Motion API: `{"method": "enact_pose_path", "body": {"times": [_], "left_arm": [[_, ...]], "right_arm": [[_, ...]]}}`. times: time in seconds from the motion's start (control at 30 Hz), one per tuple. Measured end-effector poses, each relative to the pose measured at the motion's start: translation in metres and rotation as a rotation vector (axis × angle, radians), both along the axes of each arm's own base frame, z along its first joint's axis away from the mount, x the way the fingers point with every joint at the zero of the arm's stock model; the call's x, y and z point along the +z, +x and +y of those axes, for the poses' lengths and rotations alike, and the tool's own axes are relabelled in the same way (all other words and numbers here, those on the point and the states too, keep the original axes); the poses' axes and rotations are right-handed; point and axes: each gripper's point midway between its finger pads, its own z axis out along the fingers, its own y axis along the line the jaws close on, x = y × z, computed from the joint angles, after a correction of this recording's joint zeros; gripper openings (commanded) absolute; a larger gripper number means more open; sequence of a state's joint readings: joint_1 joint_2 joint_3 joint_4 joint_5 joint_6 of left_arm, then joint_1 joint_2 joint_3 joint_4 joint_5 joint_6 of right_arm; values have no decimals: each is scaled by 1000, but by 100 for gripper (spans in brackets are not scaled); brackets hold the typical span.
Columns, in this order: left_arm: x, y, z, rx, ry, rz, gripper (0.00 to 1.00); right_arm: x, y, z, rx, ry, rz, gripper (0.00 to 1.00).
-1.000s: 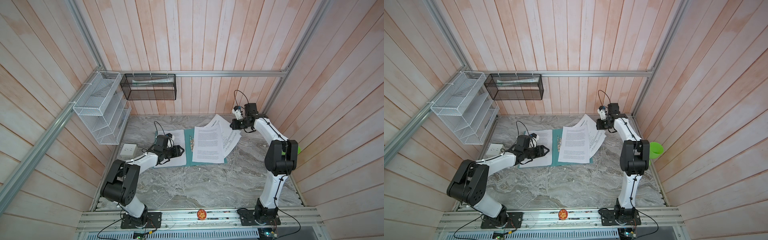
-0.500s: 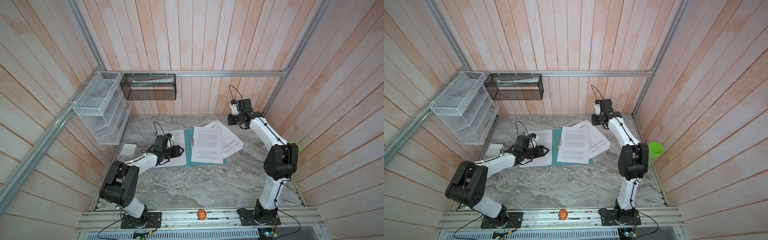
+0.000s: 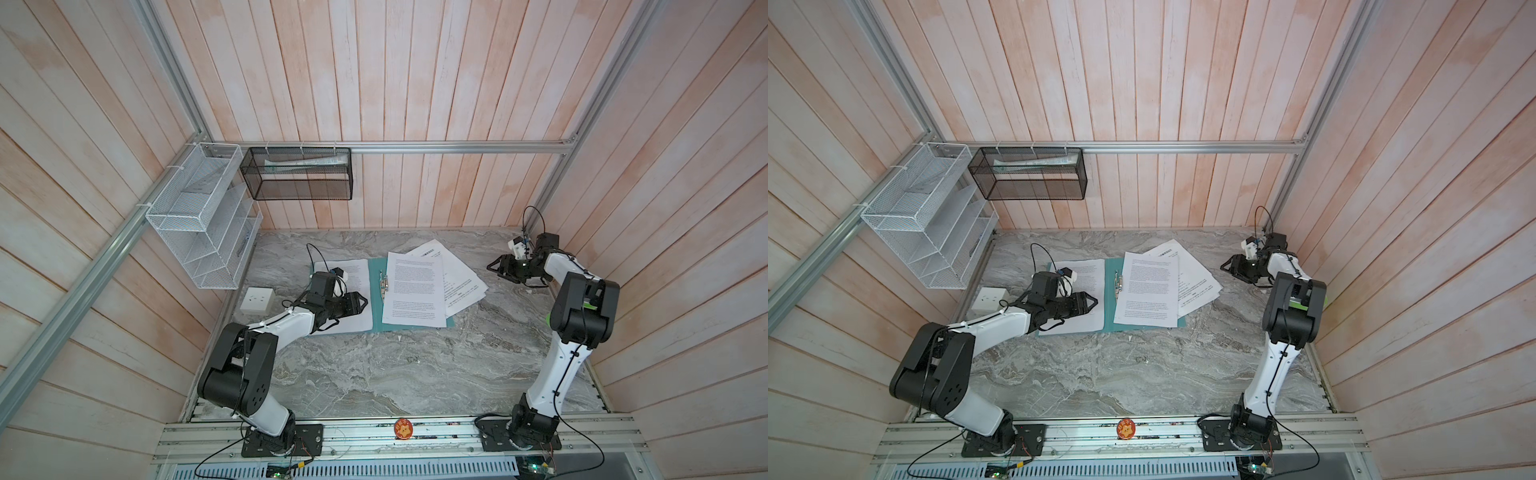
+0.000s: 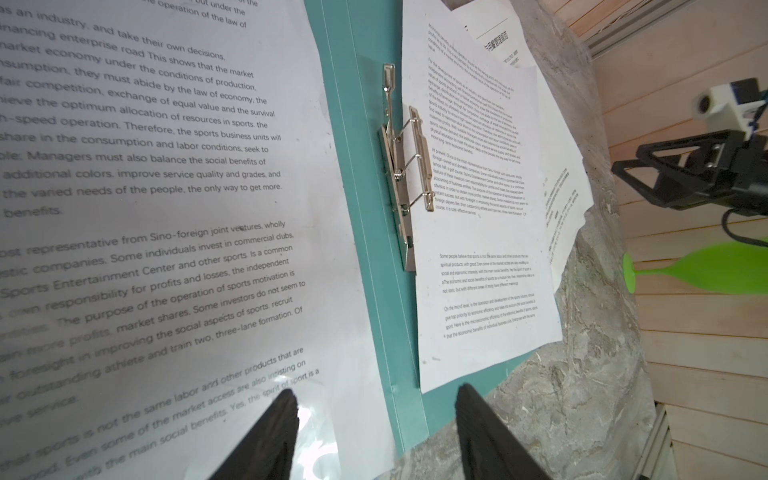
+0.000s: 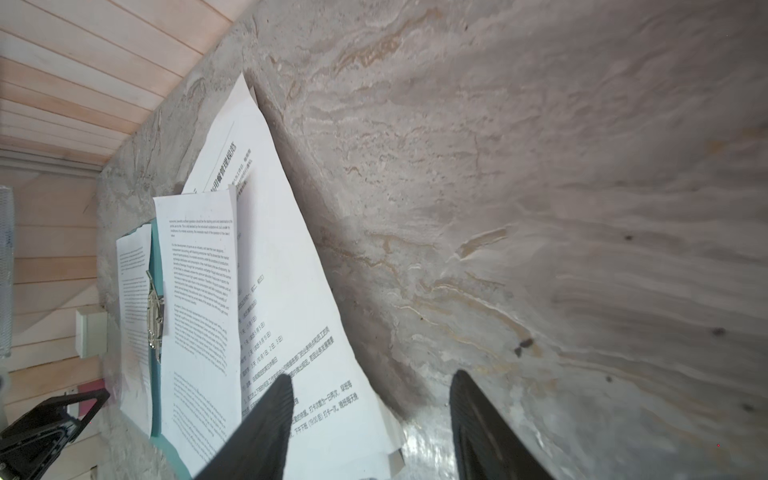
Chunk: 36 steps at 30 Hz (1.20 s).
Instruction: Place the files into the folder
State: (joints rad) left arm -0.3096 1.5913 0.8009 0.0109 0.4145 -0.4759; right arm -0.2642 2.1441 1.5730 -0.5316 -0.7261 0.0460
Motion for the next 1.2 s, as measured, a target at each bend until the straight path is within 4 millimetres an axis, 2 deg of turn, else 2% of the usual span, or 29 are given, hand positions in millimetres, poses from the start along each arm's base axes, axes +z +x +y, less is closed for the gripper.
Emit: {"method": "enact_pose_path", "body": {"times": [0.17,0.3,0.4,0.47,0.5,0.53,0.57,0.7,0.83,0.93,1.0,1.2], "left_arm": [[1,1,0,-1,-2,-4,63],[-1,0,-1,-4,-3,1,63],[-4,-1,-2,-9,-6,11,63],[-5,-1,-3,-13,-9,15,63],[-5,-2,-3,-15,-9,16,63],[-5,-2,-3,-15,-10,16,63],[-5,-2,-3,-17,-11,16,63],[-5,-2,-3,-16,-11,16,63],[-5,-2,-3,-16,-11,17,63],[-5,-2,-3,-14,-8,16,63],[-5,-1,-2,-11,-6,15,63],[-5,-1,0,5,0,11,62]], "right_arm": [[-27,-7,20,62,93,47,58],[-27,-10,43,129,146,42,57],[-27,-9,67,202,196,42,53],[-28,-9,80,239,219,42,41],[-30,-11,85,251,231,48,27],[-32,-12,90,262,240,54,7],[-34,-14,93,267,252,64,0],[-37,-21,97,254,319,93,0],[-30,-26,101,212,428,89,0],[-12,-36,110,179,507,75,0],[11,-39,116,170,546,34,0],[111,-39,125,197,597,-201,0]]}}
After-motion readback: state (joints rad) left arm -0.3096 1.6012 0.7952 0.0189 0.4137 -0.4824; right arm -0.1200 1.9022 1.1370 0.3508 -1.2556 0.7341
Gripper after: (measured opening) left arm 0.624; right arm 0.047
